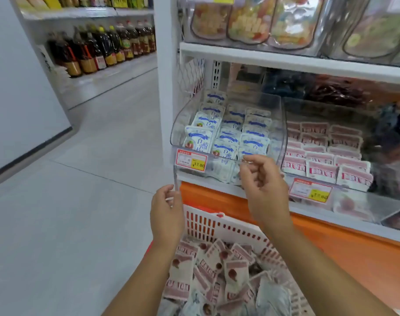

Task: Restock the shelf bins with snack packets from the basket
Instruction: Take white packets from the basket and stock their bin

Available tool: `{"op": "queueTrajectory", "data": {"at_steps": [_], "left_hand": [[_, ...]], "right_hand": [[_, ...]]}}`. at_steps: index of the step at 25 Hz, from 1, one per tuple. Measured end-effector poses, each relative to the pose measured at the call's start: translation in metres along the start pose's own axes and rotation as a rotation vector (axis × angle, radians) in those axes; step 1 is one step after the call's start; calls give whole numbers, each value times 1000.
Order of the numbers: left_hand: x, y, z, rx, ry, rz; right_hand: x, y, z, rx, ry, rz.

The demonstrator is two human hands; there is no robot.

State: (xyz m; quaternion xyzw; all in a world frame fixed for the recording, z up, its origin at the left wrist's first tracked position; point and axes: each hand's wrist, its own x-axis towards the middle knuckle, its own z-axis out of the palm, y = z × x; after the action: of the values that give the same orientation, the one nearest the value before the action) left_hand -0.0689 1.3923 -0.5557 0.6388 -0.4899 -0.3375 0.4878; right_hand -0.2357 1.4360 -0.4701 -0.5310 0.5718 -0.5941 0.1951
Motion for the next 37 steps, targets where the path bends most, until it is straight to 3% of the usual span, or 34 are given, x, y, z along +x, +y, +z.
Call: {"op": "queueTrajectory", "data": {"at_steps": [2, 3, 5, 8, 11, 14, 17, 22, 27, 30, 33, 35, 37], "left_hand": [[-28, -18, 13, 162, -218, 15], [-43, -25, 19, 239, -371, 14], [-75, -41, 31, 359, -712, -13], [-110, -73, 44, 589, -1041, -14], [-126, -100, 51, 696, -1162, -74], [-132, -115, 59, 812, -1251, -63], [-135, -128, 62, 897, -1233, -38], [-132, -142, 64, 954, -1134, -42], [-130, -144, 68, 870, -1095, -49], [-127, -125, 74, 484, -1009, -268], [-130, -97, 79, -121, -986, -794], [-130, -88, 77, -410, -1029, -961], [-129, -82, 71, -486, -1065, -981]], "right_hand": [[-32, 40, -17, -130, -57, 157], [-46, 64, -26, -229, -148, 322], [-76, 120, -48, -476, -447, 690], [-138, 188, -82, -718, -741, 892], [-175, 215, -95, -780, -876, 912], [-172, 217, -84, -739, -907, 869], [-172, 216, -70, -733, -959, 825], [-179, 221, -70, -719, -843, 864], [-154, 212, -78, -508, -440, 932], [-133, 199, -77, -27, -144, 1065], [-124, 178, -65, 544, 5, 1160], [-123, 165, -55, 744, 18, 1169], [-123, 155, -48, 740, -48, 1137]]}}
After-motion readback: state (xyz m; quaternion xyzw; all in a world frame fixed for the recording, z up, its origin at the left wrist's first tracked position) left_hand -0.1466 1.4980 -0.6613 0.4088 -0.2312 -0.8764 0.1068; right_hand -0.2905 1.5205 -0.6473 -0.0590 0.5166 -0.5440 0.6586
